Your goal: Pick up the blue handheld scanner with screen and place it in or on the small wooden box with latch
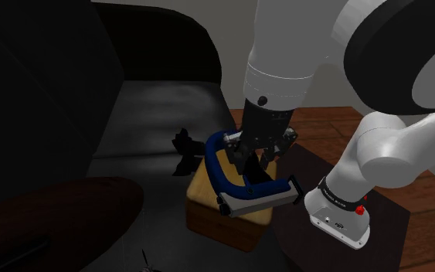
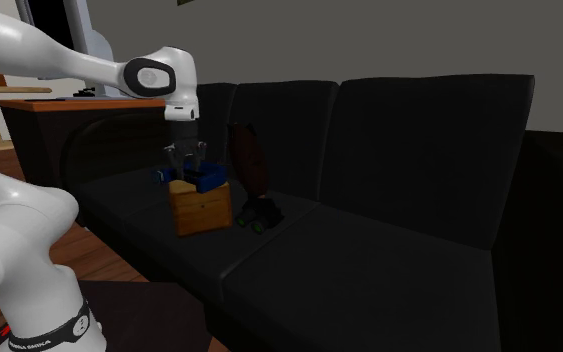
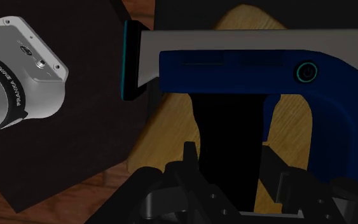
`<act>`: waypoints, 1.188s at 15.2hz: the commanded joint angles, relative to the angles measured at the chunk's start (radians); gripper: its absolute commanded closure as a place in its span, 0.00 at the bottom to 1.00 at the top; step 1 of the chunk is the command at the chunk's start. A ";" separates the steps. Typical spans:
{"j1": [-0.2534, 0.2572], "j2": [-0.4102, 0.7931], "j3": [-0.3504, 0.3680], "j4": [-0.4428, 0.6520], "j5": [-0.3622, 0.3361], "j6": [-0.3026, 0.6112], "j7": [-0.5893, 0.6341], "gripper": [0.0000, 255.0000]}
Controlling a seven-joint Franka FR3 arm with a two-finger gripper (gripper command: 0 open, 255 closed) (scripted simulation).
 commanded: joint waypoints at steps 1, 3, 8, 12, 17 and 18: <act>0.000 0.002 0.001 -0.005 0.000 0.001 -0.001 0.00; -0.001 0.004 0.001 -0.006 0.000 0.003 -0.002 0.00; -0.007 0.003 -0.019 0.060 -0.017 -0.064 0.005 0.00; -0.013 0.009 -0.035 0.121 -0.032 -0.119 0.010 0.00; -0.013 0.010 -0.035 0.121 -0.032 -0.119 0.010 0.00; -0.013 0.010 -0.035 0.121 -0.032 -0.119 0.010 0.00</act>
